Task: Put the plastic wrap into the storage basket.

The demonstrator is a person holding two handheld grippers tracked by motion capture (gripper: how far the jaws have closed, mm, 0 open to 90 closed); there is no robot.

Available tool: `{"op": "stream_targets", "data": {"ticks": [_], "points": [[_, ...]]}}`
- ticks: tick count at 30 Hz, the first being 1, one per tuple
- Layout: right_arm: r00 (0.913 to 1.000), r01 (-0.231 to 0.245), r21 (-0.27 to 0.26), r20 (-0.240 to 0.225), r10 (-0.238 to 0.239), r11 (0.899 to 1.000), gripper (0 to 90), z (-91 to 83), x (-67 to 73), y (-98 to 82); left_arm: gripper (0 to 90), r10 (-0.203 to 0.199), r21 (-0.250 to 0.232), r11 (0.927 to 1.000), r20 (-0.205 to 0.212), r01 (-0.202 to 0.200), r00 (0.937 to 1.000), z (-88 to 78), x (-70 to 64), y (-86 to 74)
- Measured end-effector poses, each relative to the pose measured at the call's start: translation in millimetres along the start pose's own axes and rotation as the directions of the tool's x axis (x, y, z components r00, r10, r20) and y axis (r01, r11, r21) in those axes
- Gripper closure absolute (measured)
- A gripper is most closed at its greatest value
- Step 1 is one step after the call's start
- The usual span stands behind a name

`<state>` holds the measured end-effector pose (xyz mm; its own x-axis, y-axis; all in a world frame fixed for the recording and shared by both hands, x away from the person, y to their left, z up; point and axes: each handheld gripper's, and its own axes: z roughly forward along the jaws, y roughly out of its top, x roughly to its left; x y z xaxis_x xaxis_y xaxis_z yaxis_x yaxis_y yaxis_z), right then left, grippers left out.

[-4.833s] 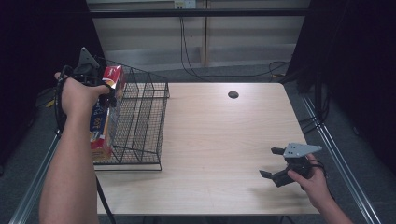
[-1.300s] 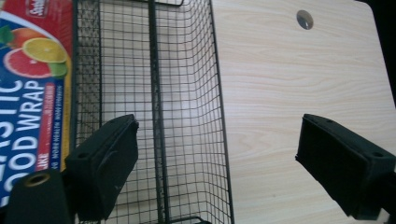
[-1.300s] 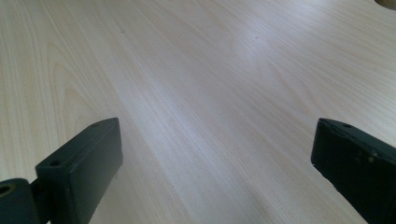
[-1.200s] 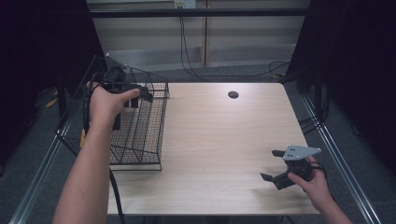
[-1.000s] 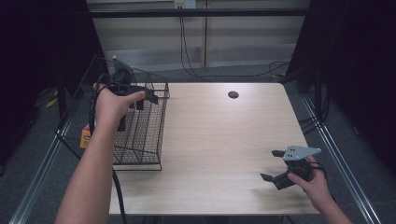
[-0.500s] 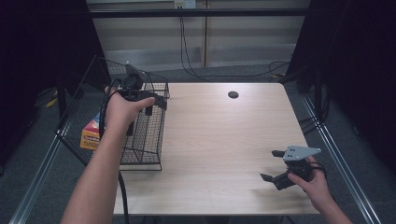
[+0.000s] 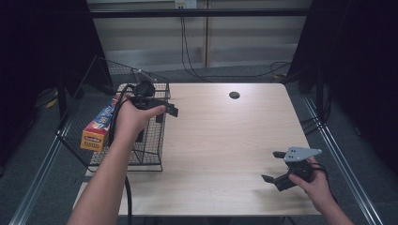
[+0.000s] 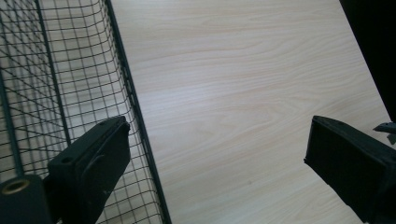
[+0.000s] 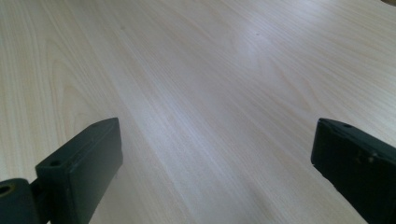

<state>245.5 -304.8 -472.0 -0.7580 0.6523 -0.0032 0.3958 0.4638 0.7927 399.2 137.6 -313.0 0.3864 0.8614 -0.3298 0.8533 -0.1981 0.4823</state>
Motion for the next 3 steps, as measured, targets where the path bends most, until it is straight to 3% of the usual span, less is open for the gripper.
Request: {"op": "stream_targets", "data": {"ticks": [3], "points": [[1.0000, 0.000, 0.005, 0.002, 0.000, 1.000, 2.0, 1.3, -0.4, -1.3, 6.2, 0.008, -0.012, 0.9999, 0.021, -0.007, 0.9997, 5.1, -5.4, -3.7]]}}
